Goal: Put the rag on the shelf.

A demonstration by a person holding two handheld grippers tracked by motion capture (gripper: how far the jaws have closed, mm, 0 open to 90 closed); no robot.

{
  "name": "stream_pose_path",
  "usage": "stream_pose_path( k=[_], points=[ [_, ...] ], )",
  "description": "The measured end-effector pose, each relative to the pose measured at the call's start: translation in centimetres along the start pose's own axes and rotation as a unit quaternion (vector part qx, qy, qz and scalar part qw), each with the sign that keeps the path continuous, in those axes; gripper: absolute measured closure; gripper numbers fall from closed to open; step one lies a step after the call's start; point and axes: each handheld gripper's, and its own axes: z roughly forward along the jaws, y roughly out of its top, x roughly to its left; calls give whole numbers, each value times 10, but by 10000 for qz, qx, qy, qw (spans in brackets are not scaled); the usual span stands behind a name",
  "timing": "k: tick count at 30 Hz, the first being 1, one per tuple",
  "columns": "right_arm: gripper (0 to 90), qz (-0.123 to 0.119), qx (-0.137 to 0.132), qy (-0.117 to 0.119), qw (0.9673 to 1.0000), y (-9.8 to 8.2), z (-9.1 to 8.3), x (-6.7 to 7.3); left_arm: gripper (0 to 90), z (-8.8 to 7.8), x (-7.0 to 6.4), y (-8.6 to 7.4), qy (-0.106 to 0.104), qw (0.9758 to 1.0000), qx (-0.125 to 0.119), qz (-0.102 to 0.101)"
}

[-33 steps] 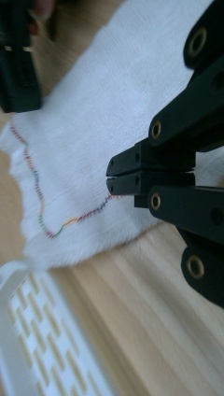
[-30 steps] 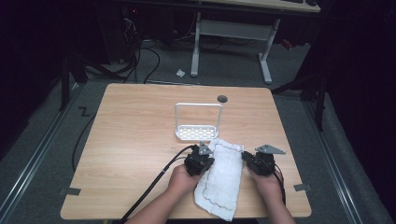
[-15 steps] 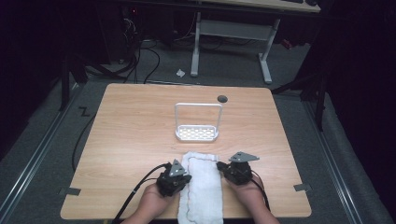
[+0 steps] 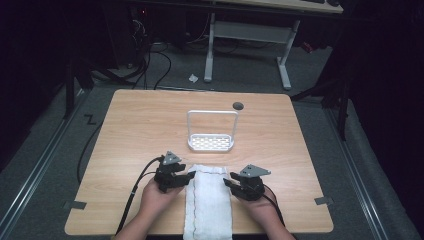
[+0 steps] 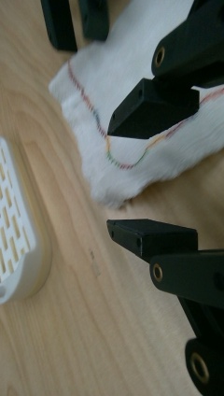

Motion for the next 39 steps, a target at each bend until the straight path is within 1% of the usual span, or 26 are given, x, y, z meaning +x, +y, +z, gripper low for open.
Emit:
stream_pose_path(
  k=[1, 2, 3, 4, 5, 6, 8, 9, 10, 13, 16, 17, 20, 21, 23, 25, 28, 29, 30, 32, 34, 35, 36, 37, 38, 39],
  points=[
    [557, 54, 16, 25, 10000, 0, 0, -1, 474, 5, 0, 2, 20, 9999, 112, -46],
    [556, 43, -2, 30, 10000, -1, -1, -3, 481, 11, -1, 3, -49, 9997, 213, -111],
    [556, 43, -2, 30, 10000, -1, -1, -3, 490, 11, -1, 3, -49, 9997, 213, -111],
    [556, 55, -32, 13, 10000, 0, -1, -3, 490, 12, -2, 3, 32, 9998, 193, -73],
    [558, 114, -55, -22, 9999, 0, -2, -5, 497, 13, -2, 3, 37, 9998, 172, -120],
    [559, 155, -64, -25, 9999, 0, -3, -6, 507, 13, -2, 3, 1, 9997, 158, -195],
    [561, 206, -78, -18, 9998, -1, -4, -8, 557, 14, 0, 3, -199, 9993, 165, -268],
    [557, 248, -100, 12, 9996, -1, -5, -9, 604, 14, -3, 1, -185, 9997, 113, -139],
    [557, 247, -135, 24, 9996, 0, -5, -9, 633, 14, -3, 1, -185, 9997, 113, -139],
    [537, 217, -152, 61, 9996, 0, -5, -9, 669, 15, -8, -5, -86, 9999, -57, 101],
    [514, 201, -112, 94, 9997, 0, -3, -8, 704, 14, -9, -6, -84, 9998, -75, 159],
    [501, 257, -47, 113, 9996, 1, 1, -9, 733, 15, -8, -6, -192, 9997, -63, 137],
    [494, 303, -40, 53, 9995, 8, 6, -10, 779, 15, -7, -7, -272, 9996, -63, 105],
    [494, 303, -40, 53, 9995, 8, 6, -10, 786, 15, -7, -7, -272, 9996, -63, 105],
    [489, 289, 0, -46, 9996, 12, 10, -10, 795, 15, -6, -7, -302, 9995, -88, 78],
    [478, 308, 133, -69, 9994, 15, 20, -11, 796, 15, -5, -8, -342, 9994, -80, 65],
    [489, 344, 203, -69, 9992, 16, 25, -9, 803, 13, -3, -10, -355, 9993, -108, -23],
    [590, 292, 237, -7, 9993, 17, 26, -6, 809, 13, -4, -10, -351, 9993, -109, -12],
    [590, 292, 237, -7, 9993, 17, 26, -6, 809, 13, -4, -10, -349, 9993, -110, -5],
    [680, 217, 211, 42, 9995, 18, 28, -1, 822, 13, -4, -10, -374, 9993, -99, -20],
    [758, 274, 230, 124, 9993, 18, 29, 1, 829, 12, -2, -10, -494, 9987, -74, -120],
    [790, 253, 224, 167, 9993, 18, 29, 2, 831, 12, 0, -11, -544, 9984, -78, -156],
    [790, 253, 224, 167, 9993, 18, 29, 2, 831, 11, 0, -11, -569, 9982, -97, -166],
    [851, 161, 207, 87, 9996, 18, 27, 4, 834, 10, 0, -11, -572, 9982, -136, -142],
    [853, 81, 175, 43, 9998, 18, 26, 5, 834, 9, -1, -12, -555, 9982, -190, -91],
    [853, 81, 175, 43, 9998, 18, 26, 5, 834, 8, -2, -12, -544, 9982, -260, -49]
  ],
)
